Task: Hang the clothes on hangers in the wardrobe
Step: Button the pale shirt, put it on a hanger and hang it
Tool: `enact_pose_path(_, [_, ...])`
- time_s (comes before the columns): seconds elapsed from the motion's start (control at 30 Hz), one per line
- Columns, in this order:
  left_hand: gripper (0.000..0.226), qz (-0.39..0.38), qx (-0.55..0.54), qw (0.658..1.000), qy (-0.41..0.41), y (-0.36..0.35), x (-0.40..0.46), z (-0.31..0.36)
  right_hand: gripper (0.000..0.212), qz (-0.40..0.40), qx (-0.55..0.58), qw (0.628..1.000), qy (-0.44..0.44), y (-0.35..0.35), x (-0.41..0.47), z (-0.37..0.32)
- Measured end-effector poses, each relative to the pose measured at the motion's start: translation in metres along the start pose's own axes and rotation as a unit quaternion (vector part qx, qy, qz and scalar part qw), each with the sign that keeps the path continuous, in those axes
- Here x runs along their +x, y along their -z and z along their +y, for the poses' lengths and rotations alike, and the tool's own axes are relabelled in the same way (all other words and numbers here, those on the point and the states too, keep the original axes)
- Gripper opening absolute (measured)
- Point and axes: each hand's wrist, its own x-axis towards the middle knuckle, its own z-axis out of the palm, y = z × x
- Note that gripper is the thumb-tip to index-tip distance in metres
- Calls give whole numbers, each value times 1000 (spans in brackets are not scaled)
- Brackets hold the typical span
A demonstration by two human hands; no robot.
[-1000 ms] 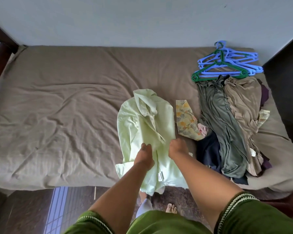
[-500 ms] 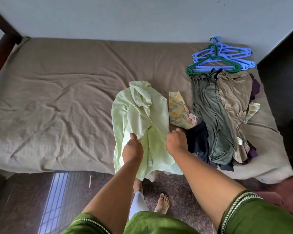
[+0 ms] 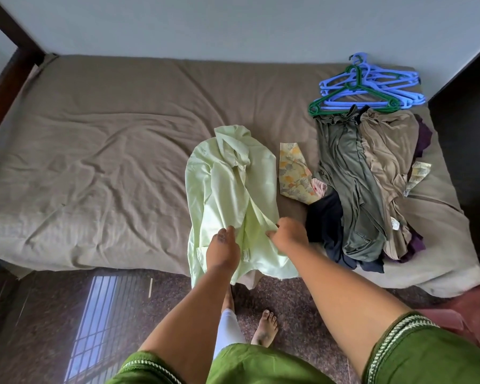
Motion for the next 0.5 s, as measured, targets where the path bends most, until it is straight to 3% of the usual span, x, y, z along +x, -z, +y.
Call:
enact_pose_path(0.1, [50,-11,-31,999,2,-2,-2,0,35,-32,62,998,-11,-7,4,6])
enact_pose_path(0.27, [36,-19,-121,992,37,-6,-1,5,37,-18,196,979,-51,-3,-4,6])
enact_pose_path(0.33, [31,-30,-187,978,83,-4,1,10,27,-38,324,941,-88,-2,-6,5])
enact_pose_path(0.37, [30,-36,-216,970,104,-3,2,14,17,-69,407,903,-114,-1,-6,5])
enact_pose_path(0.43, [28,-40,-262,955,133,1,4,19,25,-136,514,835,-141,-2,-6,8])
enact_pose_path(0.5, [29,-34,-286,947,141,6,5,23,26,-164,540,817,-120,2,-11,8])
